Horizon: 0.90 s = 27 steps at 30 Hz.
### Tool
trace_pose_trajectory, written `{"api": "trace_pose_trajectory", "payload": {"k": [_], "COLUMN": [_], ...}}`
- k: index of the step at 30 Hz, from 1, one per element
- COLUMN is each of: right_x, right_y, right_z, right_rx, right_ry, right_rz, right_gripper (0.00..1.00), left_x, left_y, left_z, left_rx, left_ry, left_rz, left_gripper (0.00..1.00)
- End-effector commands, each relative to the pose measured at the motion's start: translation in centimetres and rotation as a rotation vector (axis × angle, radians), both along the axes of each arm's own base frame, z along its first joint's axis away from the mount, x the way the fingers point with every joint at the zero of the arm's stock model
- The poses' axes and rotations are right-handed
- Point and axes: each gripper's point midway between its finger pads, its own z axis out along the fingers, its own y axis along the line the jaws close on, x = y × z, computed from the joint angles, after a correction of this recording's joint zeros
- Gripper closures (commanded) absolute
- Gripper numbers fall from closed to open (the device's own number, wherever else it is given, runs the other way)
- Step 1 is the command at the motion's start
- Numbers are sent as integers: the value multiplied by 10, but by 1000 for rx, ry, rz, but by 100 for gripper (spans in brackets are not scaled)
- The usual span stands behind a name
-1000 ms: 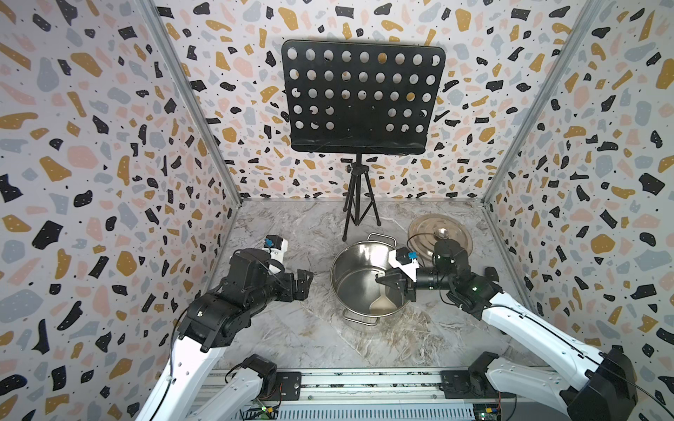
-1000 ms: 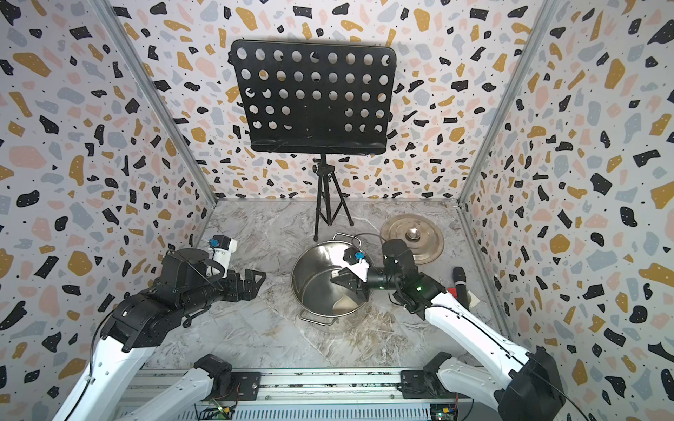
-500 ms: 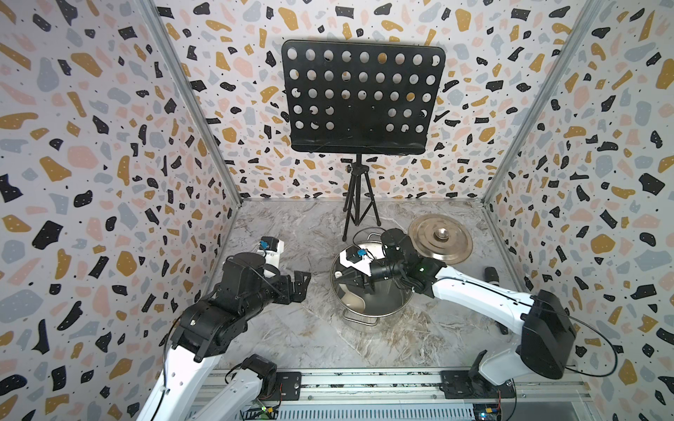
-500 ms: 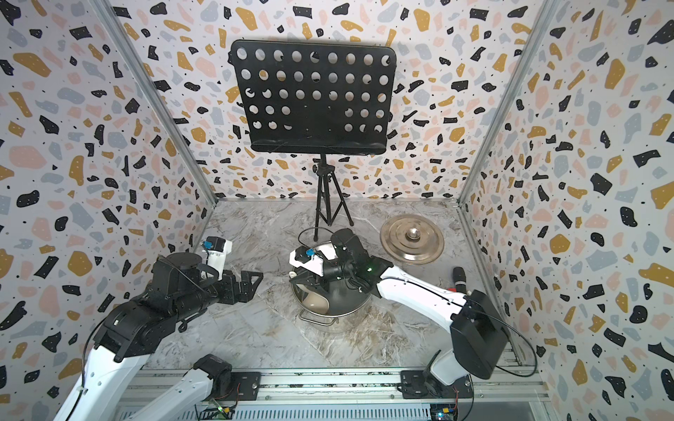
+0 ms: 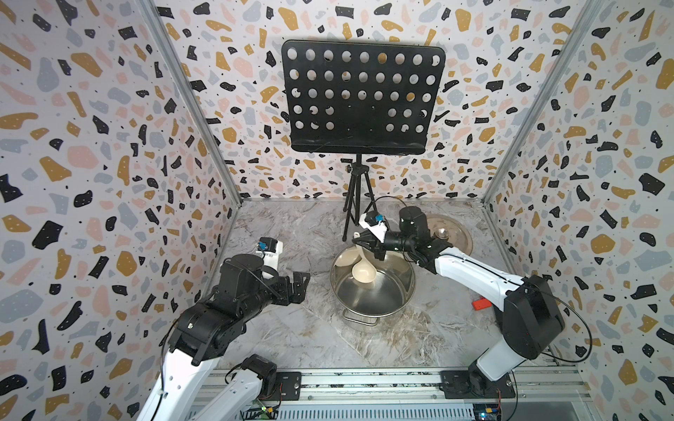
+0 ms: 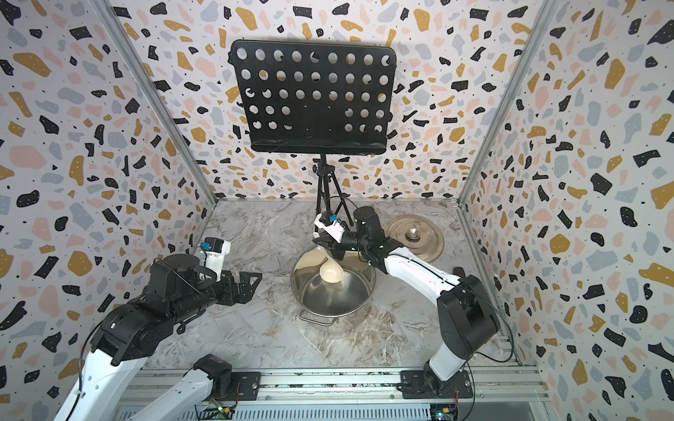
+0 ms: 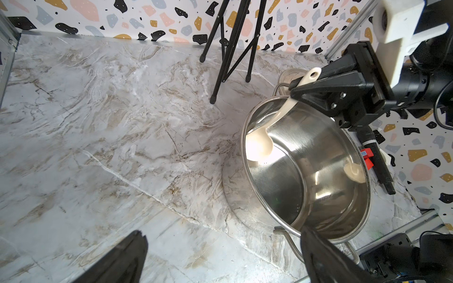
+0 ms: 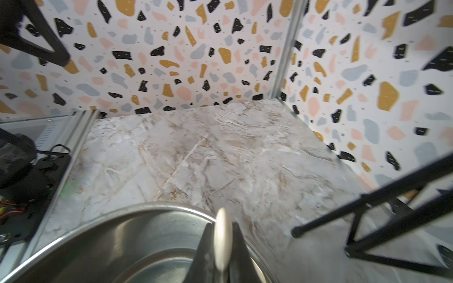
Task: Stir the soup with a spoon
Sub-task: Stir the soup in the pan with a stick.
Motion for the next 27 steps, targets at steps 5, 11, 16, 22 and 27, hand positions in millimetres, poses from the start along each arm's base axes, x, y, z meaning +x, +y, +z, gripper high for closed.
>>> {"api": "trace_pose_trajectory", "payload": {"k": [5, 11, 16, 22, 27], "right_x": [-24, -86, -143, -183, -189], "right_y": [-63, -75, -55, -9, 31], "right_z": [22, 14, 18, 30, 38], "right_rx": [-20, 2, 26, 23, 39], "right_ry": [-45, 21, 22, -23, -60], "right_rz": [-101, -1, 157, 338, 440], "right_gripper": [100, 100, 100, 100, 100], "left_x": [6, 12, 17, 19, 14], "left_y": [-2, -7, -10, -11, -7], "left_z": [5, 4, 4, 5, 4], "left_rx": [-8, -15, -19, -32, -29], "left_ry": [-30, -27, -27, -23, -17], "left_rz": [-2, -6, -11, -2, 12], "left_gripper": [1, 1, 0, 1, 1]}}
